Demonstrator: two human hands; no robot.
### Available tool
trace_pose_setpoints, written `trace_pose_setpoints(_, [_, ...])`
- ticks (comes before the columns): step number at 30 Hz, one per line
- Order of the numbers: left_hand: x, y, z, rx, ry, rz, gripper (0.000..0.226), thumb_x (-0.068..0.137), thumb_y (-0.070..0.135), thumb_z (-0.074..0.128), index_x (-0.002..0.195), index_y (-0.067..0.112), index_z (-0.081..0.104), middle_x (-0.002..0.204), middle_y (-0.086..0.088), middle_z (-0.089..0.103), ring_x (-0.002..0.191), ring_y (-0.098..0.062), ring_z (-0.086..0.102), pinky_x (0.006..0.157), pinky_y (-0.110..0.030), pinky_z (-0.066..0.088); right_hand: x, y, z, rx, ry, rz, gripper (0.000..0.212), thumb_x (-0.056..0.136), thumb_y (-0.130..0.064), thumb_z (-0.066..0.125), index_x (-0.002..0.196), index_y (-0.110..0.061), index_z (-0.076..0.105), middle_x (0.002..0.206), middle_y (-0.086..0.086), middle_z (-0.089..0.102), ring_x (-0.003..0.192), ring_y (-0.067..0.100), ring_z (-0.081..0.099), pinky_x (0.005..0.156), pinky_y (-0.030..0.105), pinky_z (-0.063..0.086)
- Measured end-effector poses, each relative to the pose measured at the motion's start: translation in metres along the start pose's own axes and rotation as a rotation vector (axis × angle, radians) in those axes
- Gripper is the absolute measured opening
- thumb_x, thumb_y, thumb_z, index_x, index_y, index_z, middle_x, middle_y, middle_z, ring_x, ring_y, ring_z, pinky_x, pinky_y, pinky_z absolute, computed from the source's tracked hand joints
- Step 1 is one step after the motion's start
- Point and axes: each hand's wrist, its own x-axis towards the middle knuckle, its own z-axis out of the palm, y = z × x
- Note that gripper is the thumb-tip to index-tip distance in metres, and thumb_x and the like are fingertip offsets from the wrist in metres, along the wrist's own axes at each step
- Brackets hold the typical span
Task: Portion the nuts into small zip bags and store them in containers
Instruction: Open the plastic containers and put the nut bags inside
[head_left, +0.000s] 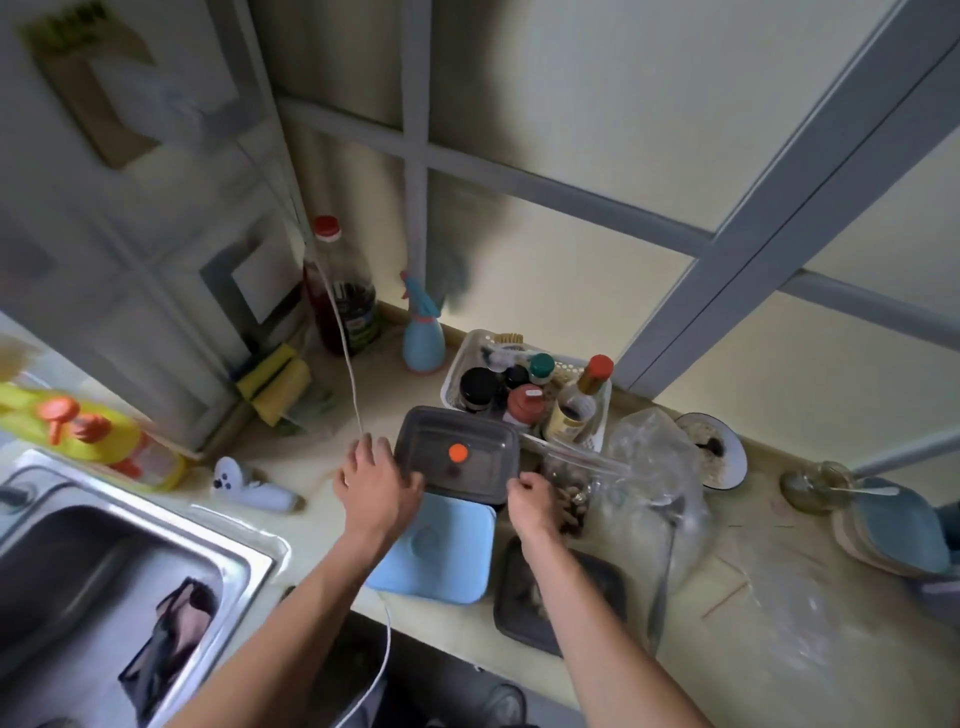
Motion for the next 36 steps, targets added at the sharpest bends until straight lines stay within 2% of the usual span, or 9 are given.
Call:
trace_pose_setpoints(3, [0.019,-0.004,-0.002,-0.046,-0.128,-0.030,0.026,0.088,0.037,0.052,0.102,0.016,0.059,0.117,-0.012,0.065,0.118,-0.031,0.054,0.098,-0.042,0.035,0.001,0.008,0.014,0.085,0.057,-0.006,0.008,0.095,-0.014,0.062,0.092,-0.021,0.061,0.092,0.000,0.064,0.093,0.026,0.064,0.084,0.036,0.051])
trace_pose_setpoints(7, [0.029,-0.004,-0.004,-0.175,-0.062,-0.042,0.017,0.082,0.029,0.057,0.086,0.013,0.061,0.087,-0.012,0.069,0.087,-0.037,0.064,0.080,-0.038,0.050,0.001,0.010,0.016,0.155,0.087,-0.018,0.013,0.095,-0.011,0.064,0.098,-0.023,0.059,0.099,-0.004,0.065,0.100,0.022,0.064,0.091,0.036,0.051])
trace_pose_setpoints(14, [-0.011,0.048,-0.023,-0.469,0.348,0.145,0.016,0.079,0.013,0.059,0.082,0.007,0.044,0.086,-0.006,0.045,0.078,-0.023,0.039,0.071,-0.037,0.037,-0.013,0.018,-0.002,0.358,0.129,-0.052,0.007,0.090,-0.025,0.054,0.088,-0.018,0.055,0.083,-0.001,0.058,0.082,0.024,0.053,0.069,0.033,0.038])
trace_pose_setpoints(16, [-0.033,0.067,-0.018,-0.516,0.340,0.161,0.018,0.079,0.015,0.059,0.081,0.009,0.042,0.086,-0.002,0.042,0.077,-0.022,0.039,0.070,-0.040,0.040,-0.021,0.024,-0.018,0.479,0.168,-0.056,0.018,0.083,-0.035,0.046,0.084,-0.020,0.055,0.083,-0.001,0.057,0.087,0.022,0.052,0.073,0.034,0.040])
trace_pose_setpoints(19, [-0.071,0.091,0.001,-0.501,0.303,0.179,0.019,0.079,0.019,0.060,0.082,0.013,0.041,0.090,0.000,0.042,0.078,-0.021,0.041,0.068,-0.040,0.042,-0.031,0.050,-0.047,0.553,0.237,0.020,0.039,0.101,-0.043,0.048,0.121,-0.013,0.065,0.119,0.001,0.063,0.116,0.020,0.055,0.101,0.032,0.041])
trace_pose_setpoints(21, [-0.095,0.104,0.020,-0.458,0.274,0.175,0.022,0.079,0.019,0.060,0.083,0.014,0.039,0.091,-0.001,0.041,0.079,-0.024,0.041,0.068,-0.039,0.041,-0.035,0.076,-0.066,0.469,0.332,0.023,0.046,0.106,-0.041,0.044,0.125,-0.006,0.067,0.125,0.011,0.067,0.119,0.028,0.060,0.097,0.030,0.040])
trace_pose_setpoints(28, [-0.153,0.106,0.100,-0.140,0.038,0.154,0.025,0.079,0.027,0.066,0.088,0.012,0.048,0.092,-0.009,0.053,0.086,-0.034,0.059,0.070,-0.043,0.048,-0.043,0.175,-0.123,0.242,0.400,0.043,0.061,0.097,-0.047,0.039,0.097,0.005,0.072,0.103,0.029,0.071,0.098,0.047,0.064,0.081,0.046,0.047])
trace_pose_setpoints(33, [-0.170,0.098,0.127,0.072,0.012,0.153,0.036,0.073,0.019,0.074,0.092,0.011,0.045,0.092,-0.012,0.050,0.081,-0.036,0.060,0.061,-0.043,0.051,-0.042,0.205,-0.139,0.168,0.200,0.026,0.042,0.104,-0.038,0.047,0.074,-0.014,0.063,0.081,0.016,0.069,0.083,0.036,0.063,0.071,0.037,0.042])
trace_pose_setpoints(36, [-0.171,0.104,0.135,0.176,0.109,0.299,0.050,0.075,0.020,0.072,0.118,0.006,0.052,0.119,-0.016,0.052,0.108,-0.036,0.053,0.082,-0.045,0.049,-0.045,0.204,-0.140,0.056,0.110,-0.104,0.044,0.100,-0.044,0.041,0.063,-0.021,0.049,0.063,0.000,0.055,0.067,0.028,0.055,0.065,0.039,0.041])
